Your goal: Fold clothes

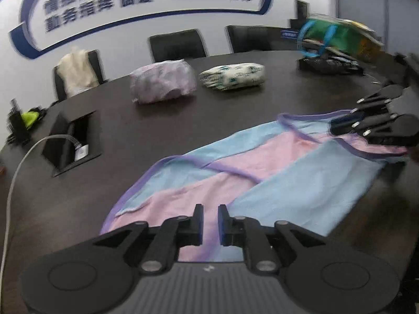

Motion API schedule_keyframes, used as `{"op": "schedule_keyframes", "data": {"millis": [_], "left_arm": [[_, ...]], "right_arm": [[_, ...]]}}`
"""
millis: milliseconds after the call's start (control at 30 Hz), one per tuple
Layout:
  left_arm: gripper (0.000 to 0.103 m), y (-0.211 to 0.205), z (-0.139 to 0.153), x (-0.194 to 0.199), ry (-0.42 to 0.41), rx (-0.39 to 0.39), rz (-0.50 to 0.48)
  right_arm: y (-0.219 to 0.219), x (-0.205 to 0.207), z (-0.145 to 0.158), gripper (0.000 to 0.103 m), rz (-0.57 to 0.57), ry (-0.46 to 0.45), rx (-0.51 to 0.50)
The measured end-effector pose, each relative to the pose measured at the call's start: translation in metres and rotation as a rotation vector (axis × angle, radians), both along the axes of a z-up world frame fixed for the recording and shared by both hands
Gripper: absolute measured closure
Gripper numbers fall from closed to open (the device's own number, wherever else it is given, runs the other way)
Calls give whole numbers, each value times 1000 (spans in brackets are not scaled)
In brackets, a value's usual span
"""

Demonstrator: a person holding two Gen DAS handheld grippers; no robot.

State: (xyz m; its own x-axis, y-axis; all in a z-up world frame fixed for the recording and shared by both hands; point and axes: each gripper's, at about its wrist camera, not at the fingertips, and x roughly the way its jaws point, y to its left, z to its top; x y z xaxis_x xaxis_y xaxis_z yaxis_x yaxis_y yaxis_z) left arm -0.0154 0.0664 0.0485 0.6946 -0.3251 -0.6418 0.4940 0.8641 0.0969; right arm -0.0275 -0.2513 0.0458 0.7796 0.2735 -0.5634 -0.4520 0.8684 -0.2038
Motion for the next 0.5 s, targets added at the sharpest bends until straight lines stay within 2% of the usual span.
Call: {"op": "schedule_keyframes", "data": {"millis": [33, 67, 100, 133, 233, 333, 400, 500], "left_arm": [[85, 9, 2, -6, -9, -13, 33], [72, 20, 4, -14, -12, -37, 67], [66, 28, 5, -24, -14, -68, 97], [62, 36, 5, -34, -16, -104, 128], [62, 41, -2, -63, -9, -192, 214], [62, 17, -13, -77, -39, -244, 206], [62, 7, -20, -73, -22, -289, 214], [62, -3, -29, -62, -6, -250, 284]], "right_arm": [[-13, -9, 6, 82, -16, -18, 24], [-26, -18, 12, 65, -32, -35, 48], [-39, -30, 17, 53, -38, -46, 72], [-54, -46, 21, 51, -25, -42, 95], [-73, -84, 16, 48, -31, -13, 83], [-85, -119, 5, 48, -52, 20, 47], [-90, -129, -2, 48, -61, 44, 49], [-94, -128, -11, 52, -86, 49, 36]]}}
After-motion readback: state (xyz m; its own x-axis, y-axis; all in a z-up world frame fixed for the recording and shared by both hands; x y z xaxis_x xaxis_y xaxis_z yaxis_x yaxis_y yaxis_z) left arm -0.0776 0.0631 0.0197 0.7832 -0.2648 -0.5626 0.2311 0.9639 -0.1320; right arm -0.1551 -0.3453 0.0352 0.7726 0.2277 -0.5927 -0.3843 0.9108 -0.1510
